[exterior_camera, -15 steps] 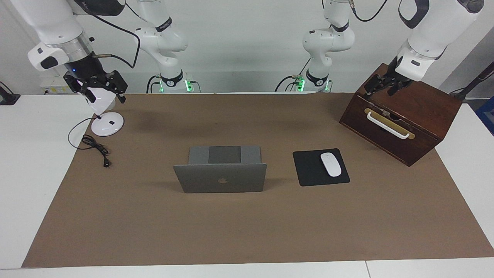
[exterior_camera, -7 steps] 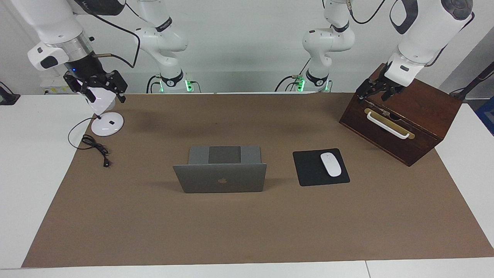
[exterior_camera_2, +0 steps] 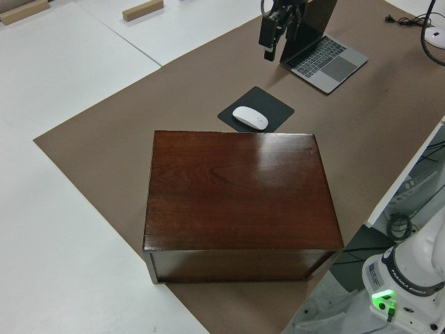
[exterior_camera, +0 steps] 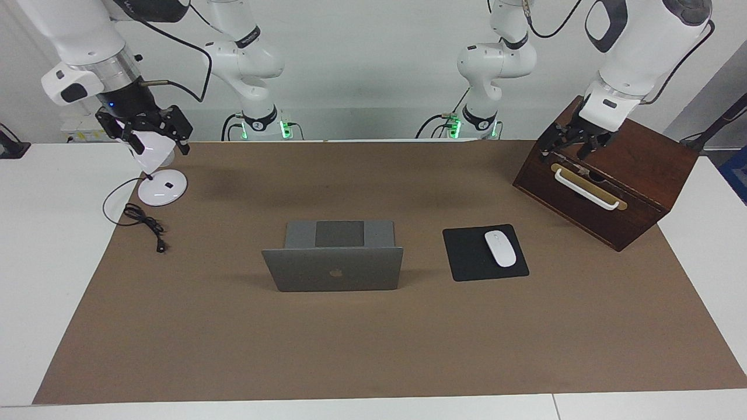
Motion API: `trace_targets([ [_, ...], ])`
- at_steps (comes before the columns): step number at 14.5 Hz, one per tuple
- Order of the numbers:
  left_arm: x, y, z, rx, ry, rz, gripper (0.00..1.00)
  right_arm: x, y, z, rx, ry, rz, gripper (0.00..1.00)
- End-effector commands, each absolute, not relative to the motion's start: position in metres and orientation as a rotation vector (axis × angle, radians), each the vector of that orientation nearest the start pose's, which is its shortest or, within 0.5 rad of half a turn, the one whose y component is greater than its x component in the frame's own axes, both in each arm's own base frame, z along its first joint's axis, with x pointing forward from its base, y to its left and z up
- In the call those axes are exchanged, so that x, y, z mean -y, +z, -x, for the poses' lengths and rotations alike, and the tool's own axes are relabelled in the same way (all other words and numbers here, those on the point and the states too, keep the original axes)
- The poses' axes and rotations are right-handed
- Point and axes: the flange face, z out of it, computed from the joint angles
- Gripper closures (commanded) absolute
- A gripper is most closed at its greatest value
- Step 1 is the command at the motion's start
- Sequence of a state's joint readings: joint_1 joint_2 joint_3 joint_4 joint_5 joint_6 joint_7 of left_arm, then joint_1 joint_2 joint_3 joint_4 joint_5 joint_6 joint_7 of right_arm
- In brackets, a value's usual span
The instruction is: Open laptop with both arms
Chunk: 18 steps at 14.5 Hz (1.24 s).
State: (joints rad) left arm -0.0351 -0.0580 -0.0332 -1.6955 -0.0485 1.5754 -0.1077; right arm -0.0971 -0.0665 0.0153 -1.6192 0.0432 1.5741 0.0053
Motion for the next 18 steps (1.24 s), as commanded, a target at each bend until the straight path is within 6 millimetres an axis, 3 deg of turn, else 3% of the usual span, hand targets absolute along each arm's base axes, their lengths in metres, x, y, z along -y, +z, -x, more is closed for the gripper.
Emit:
trace_targets([
  [1, 0.037, 0.604, -0.539, 0.015, 0.111, 3.137, 0.0, 0.04, 0.639, -0.526, -0.115, -0.025, 3.121, 0.0],
  [5, 0.033, 0.629, -0.545, -0.008, 0.085, 3.125, 0.0, 0.04, 0.641, -0.526, -0.115, -0.03, 3.121, 0.0],
  [18, 0.034, 0.632, -0.549, -0.024, 0.021, 3.138, 0.0, 0.04, 0.641, -0.526, -0.112, -0.03, 3.121, 0.0],
])
